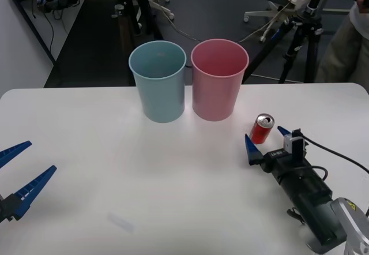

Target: Grasp the object on the table and drop it into the matching bin: aluminum can to the light blue bin, PET bottle to the pink bin.

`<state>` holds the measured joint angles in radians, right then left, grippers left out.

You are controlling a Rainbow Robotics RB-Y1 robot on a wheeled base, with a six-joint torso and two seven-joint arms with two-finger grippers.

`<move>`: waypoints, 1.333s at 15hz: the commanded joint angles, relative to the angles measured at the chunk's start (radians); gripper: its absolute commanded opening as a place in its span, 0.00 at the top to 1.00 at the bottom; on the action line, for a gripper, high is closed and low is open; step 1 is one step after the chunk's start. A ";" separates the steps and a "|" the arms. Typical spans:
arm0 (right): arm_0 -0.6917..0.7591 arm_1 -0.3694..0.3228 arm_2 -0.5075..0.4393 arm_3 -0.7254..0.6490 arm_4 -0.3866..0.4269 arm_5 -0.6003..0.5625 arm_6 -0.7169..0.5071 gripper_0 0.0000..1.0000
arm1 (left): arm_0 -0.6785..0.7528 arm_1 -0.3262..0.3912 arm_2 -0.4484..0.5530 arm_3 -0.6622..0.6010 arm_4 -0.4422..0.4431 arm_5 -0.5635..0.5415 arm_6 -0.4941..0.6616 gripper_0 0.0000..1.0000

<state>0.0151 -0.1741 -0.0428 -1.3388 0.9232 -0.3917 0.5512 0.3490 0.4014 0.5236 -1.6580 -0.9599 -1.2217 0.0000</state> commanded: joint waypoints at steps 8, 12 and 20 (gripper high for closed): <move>-0.156 0.001 -0.015 0.182 0.000 -0.007 0.000 0.00 | 0.000 0.000 0.000 0.000 0.000 0.000 0.000 0.00; -0.182 0.001 -0.017 0.210 0.000 -0.006 0.001 0.00 | 0.000 0.000 0.000 0.000 0.000 0.000 0.000 0.00; -0.185 0.001 -0.022 0.211 0.014 -0.006 0.019 1.00 | 0.000 0.000 0.000 0.000 0.000 0.000 0.000 0.00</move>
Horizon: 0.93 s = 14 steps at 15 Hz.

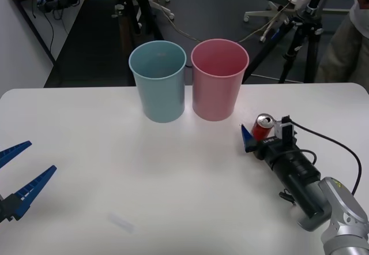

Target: Grasp the object on the table and drop it into the matching bin: aluminum can to the light blue bin, PET bottle to the pink bin.

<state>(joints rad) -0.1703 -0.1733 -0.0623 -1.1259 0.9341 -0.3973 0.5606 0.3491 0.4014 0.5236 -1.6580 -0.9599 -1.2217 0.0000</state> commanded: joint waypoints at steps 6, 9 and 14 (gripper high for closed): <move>0.000 0.000 -0.002 -0.003 0.003 -0.002 0.016 1.00 | 0.000 0.000 0.000 0.000 0.000 0.000 0.000 0.00; 0.000 0.000 -0.002 -0.003 0.002 -0.002 0.016 1.00 | 0.000 0.000 0.000 0.000 0.000 0.000 0.000 0.00; 0.064 0.000 0.010 -0.124 0.003 0.000 0.012 1.00 | 0.000 0.000 0.000 0.000 0.000 0.000 0.000 0.00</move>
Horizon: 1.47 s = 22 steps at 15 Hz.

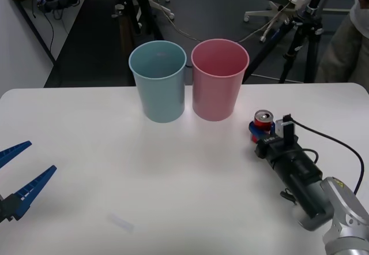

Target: Grasp the object on the table and drop it into the matching bin: aluminum can to the light blue bin, PET bottle to the pink bin.

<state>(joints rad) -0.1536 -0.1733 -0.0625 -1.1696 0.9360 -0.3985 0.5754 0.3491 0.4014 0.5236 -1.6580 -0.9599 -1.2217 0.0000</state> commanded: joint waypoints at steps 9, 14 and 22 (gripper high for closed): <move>0.302 -0.066 0.156 -0.549 0.017 0.053 -0.071 1.00 | 0.000 0.000 0.000 0.000 0.000 0.000 0.000 0.00; 0.404 -0.153 0.262 -0.809 0.153 0.159 -0.290 1.00 | 0.000 0.000 0.000 0.000 0.000 0.000 0.000 0.00; 0.307 -0.169 0.320 -0.906 0.469 0.194 -0.701 1.00 | 0.000 0.000 0.000 0.000 0.000 0.000 0.000 0.00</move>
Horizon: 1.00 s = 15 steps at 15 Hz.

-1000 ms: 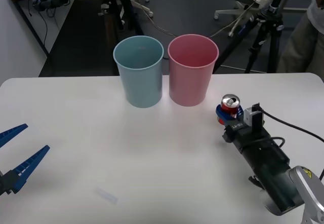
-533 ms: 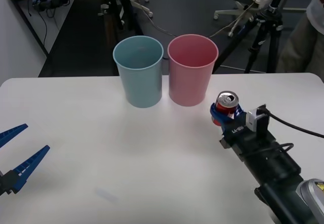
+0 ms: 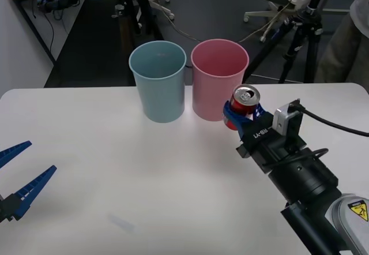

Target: Grasp the object on the table and drop it into the matching bin: aluminum can to the light blue bin, PET bottle to the pink bin.

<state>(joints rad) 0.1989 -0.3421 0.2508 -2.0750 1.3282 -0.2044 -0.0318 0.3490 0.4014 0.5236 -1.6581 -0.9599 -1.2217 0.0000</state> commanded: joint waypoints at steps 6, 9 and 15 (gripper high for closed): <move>-0.226 0.015 0.025 0.076 0.315 -0.001 -0.382 1.00 | 0.000 0.000 0.000 0.000 0.000 0.000 0.000 0.00; -0.334 0.066 0.036 0.151 0.410 -0.001 -0.470 1.00 | 0.000 0.000 0.000 0.000 0.000 0.000 0.000 0.00; -0.573 0.201 0.030 0.386 0.473 0.002 -0.500 1.00 | 0.000 0.000 0.000 0.000 0.000 0.000 0.000 0.00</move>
<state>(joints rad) -0.3391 -0.1582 0.2856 -1.7315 1.7951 -0.2043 -0.5340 0.3491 0.4014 0.5236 -1.6581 -0.9599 -1.2217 0.0001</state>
